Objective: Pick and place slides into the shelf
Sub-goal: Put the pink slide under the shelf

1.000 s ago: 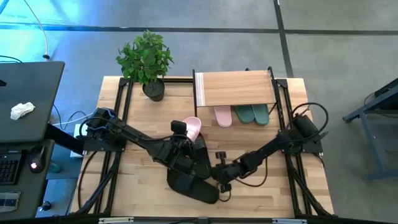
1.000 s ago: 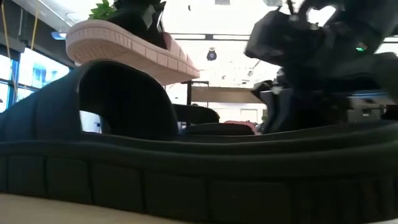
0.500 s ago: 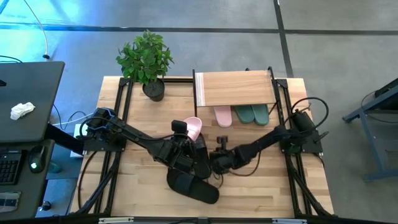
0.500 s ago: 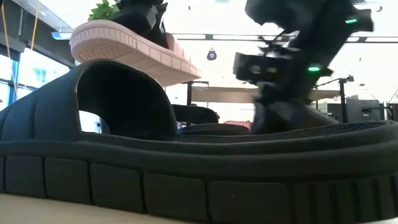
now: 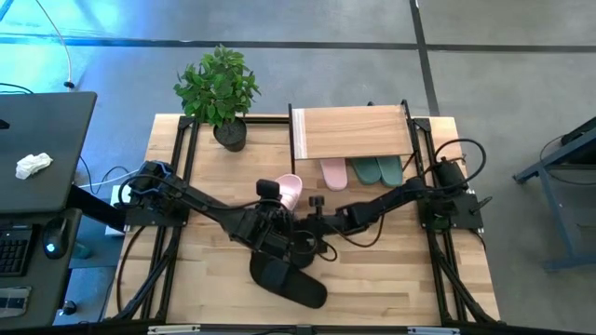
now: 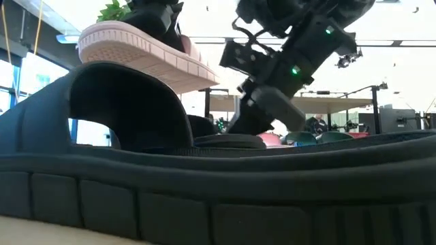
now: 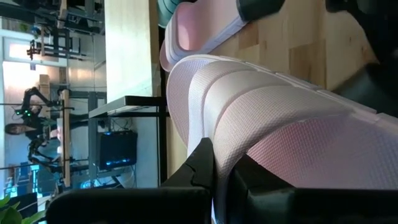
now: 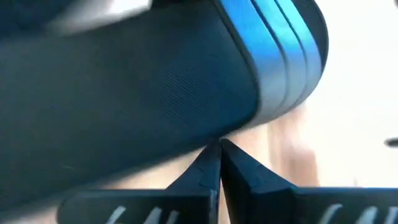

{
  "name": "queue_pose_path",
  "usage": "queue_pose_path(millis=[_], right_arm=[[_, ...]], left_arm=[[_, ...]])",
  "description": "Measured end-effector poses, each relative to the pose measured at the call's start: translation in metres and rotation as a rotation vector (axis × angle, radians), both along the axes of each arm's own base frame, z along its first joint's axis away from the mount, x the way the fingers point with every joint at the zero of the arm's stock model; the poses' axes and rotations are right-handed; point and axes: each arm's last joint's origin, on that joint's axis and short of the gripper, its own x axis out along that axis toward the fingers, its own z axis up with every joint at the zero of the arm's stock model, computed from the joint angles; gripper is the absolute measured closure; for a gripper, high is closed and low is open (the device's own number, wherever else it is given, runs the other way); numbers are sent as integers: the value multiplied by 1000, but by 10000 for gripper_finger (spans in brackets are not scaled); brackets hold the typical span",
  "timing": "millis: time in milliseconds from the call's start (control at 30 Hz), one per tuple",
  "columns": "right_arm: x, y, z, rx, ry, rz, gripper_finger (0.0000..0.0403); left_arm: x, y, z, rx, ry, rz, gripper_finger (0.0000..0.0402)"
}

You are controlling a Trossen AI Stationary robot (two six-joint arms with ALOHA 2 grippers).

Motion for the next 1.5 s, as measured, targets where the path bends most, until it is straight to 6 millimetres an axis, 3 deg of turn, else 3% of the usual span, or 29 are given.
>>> queue_pose_path(millis=[300, 500, 800, 1000, 1167, 1333, 1500], right_arm=[[4, 6, 4, 95, -44, 72, 403], [-9, 18, 5, -46, 0, -5, 403], [-43, 53, 47, -53, -81, -139, 403], [-68, 96, 63, -398, -160, 45, 403], [-69, 123, 78, -451, -300, 219, 403], [-63, 122, 84, -564, -316, 364, 394], [-51, 105, 83, -647, -276, 428, 345]], left_arm=[[0, 0, 0, 3, -7, 0, 401], [1, 0, 0, 9, -17, 5, 401], [10, 0, 4, 113, -112, -4, 402], [24, 7, 5, 48, -140, -44, 402], [32, 20, 7, 39, -172, -34, 402], [38, 24, 9, 18, -221, -34, 402], [43, 25, 11, -18, -239, -67, 402]])
